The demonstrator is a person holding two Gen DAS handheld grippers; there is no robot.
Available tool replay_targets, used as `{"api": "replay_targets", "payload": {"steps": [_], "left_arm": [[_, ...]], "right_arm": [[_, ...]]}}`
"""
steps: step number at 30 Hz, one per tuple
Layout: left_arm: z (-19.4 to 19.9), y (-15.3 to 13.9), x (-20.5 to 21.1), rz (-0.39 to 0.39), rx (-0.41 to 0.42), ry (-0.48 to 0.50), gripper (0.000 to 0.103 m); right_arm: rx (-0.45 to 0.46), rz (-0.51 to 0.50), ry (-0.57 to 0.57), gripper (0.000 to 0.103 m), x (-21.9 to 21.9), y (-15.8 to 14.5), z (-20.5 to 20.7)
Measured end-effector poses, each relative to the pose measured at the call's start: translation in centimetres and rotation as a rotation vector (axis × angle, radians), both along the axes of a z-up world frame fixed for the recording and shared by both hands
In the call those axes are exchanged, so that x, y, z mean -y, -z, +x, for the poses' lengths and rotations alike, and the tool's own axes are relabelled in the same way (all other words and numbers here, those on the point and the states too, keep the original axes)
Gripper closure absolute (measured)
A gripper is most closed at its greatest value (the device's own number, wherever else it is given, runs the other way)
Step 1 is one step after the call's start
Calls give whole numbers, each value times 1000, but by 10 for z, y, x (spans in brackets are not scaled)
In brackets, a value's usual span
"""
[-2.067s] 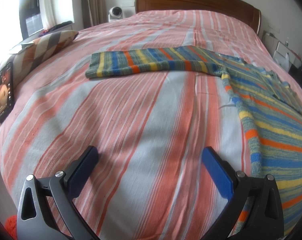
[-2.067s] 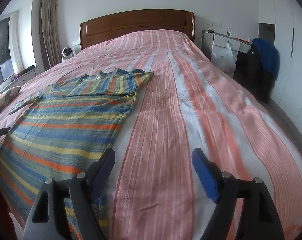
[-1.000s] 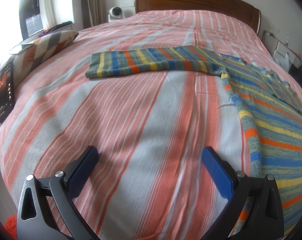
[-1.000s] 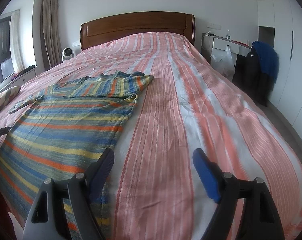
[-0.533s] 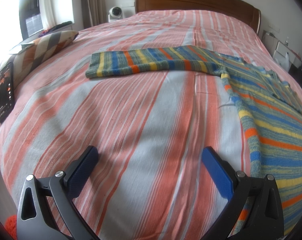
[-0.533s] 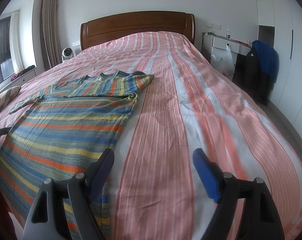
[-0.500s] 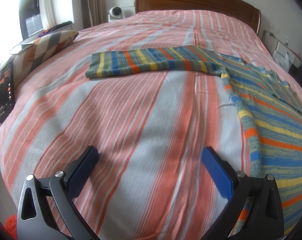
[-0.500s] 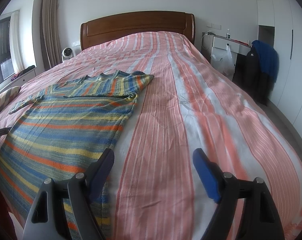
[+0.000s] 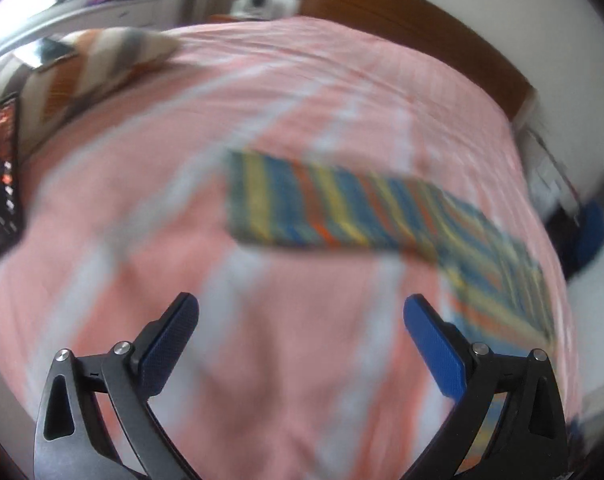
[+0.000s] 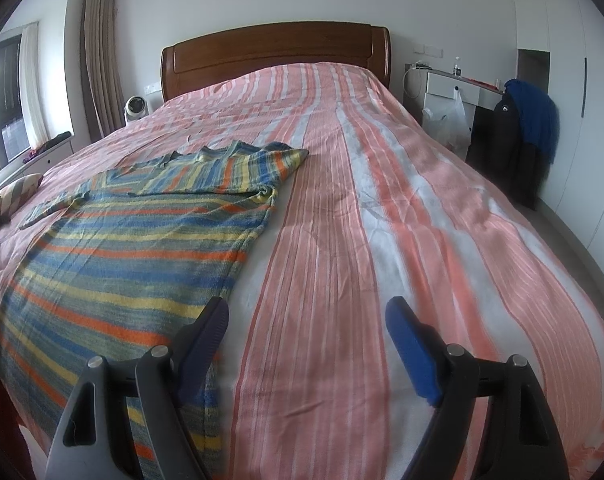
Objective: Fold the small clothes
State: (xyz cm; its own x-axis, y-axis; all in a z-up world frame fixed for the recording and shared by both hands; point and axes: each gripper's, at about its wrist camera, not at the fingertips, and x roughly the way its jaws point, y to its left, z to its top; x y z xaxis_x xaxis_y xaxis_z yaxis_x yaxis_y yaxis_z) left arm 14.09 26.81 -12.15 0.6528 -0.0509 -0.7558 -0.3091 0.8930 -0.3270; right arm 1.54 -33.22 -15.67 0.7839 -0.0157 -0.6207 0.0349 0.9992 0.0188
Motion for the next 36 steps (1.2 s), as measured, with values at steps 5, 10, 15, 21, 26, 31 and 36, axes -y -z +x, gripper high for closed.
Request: {"api": "replay_targets", "payload": {"steps": [5,10,15,21,26,31,36], "left_arm": [[67,19,-40,-77,-132,-50,10],[102,35,-8,49,-202,-19,98],[101,-27,45,187,-49,70,101],[89,-133,199,305,190,432,101],[104,-114,326,300,99,740,53],[105,-80,342,339,58,744,14],[139,-38,284,304,-38,520,12]], "right_arm": [[-8,-2,1,23,-1,2,2],[-26,-6,5,23,-1,4,3],[-12,18,-3,23,1,2,0],[-11,67,-17,23,5,3,3],[11,73,-12,23,8,-2,-4],[20,86,8,23,19,-5,-11],[14,129,31,23,34,-3,-9]]}}
